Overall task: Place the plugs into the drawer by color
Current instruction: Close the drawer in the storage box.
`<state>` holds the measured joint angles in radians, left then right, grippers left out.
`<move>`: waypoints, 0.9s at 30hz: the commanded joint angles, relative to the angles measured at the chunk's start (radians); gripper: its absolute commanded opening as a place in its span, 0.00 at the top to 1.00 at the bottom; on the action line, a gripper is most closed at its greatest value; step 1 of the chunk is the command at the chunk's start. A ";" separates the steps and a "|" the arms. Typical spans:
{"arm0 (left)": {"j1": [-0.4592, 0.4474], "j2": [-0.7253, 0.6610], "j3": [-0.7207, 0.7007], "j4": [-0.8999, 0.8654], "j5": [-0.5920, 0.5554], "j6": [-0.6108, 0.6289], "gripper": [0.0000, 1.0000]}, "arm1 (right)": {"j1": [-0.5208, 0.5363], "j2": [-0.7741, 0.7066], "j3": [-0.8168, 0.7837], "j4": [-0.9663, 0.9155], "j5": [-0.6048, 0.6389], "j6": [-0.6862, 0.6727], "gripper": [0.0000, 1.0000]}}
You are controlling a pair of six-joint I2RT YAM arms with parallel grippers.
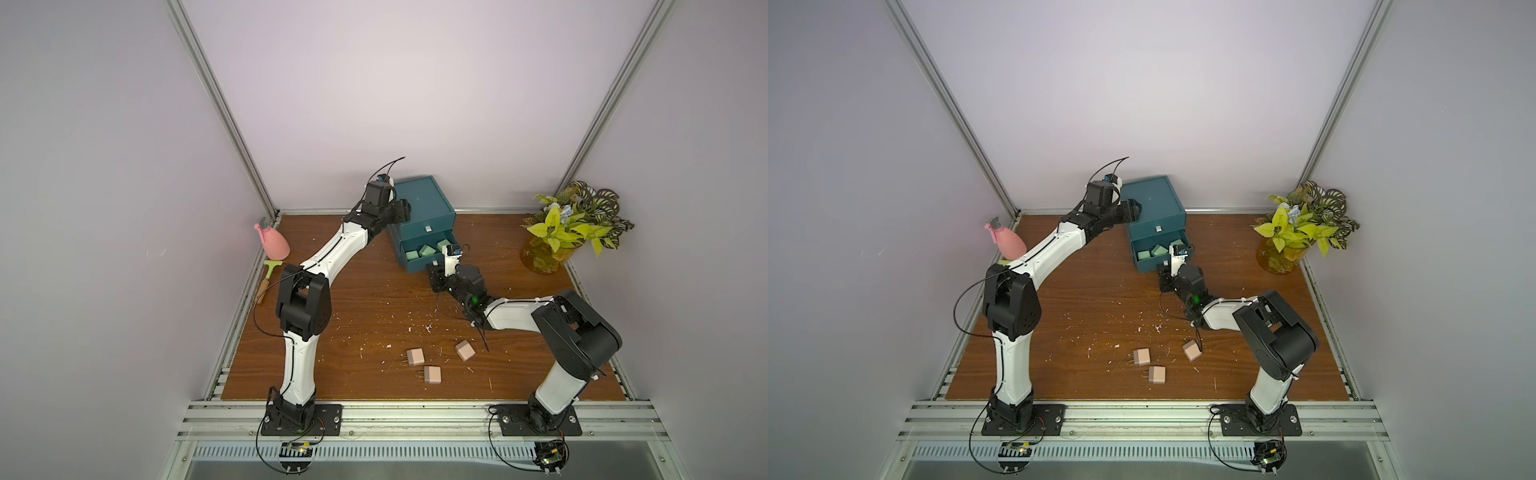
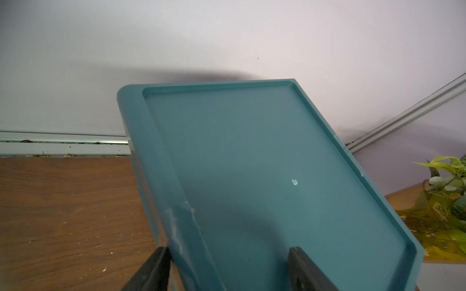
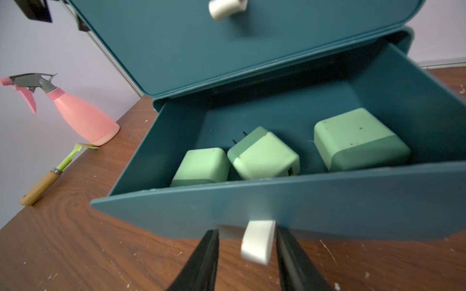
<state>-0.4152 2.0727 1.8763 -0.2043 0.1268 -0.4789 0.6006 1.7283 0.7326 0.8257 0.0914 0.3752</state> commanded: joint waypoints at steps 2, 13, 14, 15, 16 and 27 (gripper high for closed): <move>0.007 0.007 -0.028 -0.042 0.013 0.011 0.32 | -0.002 0.012 0.058 0.075 0.002 0.022 0.57; 0.003 0.004 -0.031 -0.043 0.011 0.011 0.32 | -0.009 0.121 0.178 0.118 -0.011 0.076 0.57; 0.003 0.003 -0.032 -0.042 0.010 0.011 0.32 | -0.011 0.133 0.192 0.121 -0.013 0.085 0.56; 0.003 0.003 -0.032 -0.042 0.010 0.012 0.32 | -0.013 0.146 0.204 0.127 -0.015 0.095 0.56; 0.003 0.003 -0.032 -0.043 0.010 0.011 0.32 | -0.015 0.157 0.212 0.133 -0.016 0.104 0.57; 0.002 0.002 -0.037 -0.039 0.007 0.013 0.32 | -0.022 0.243 0.284 0.180 -0.038 0.195 0.57</move>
<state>-0.4152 2.0708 1.8687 -0.1947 0.1265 -0.4789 0.5793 1.9667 0.9745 0.9264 0.0925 0.5255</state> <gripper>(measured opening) 0.681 0.436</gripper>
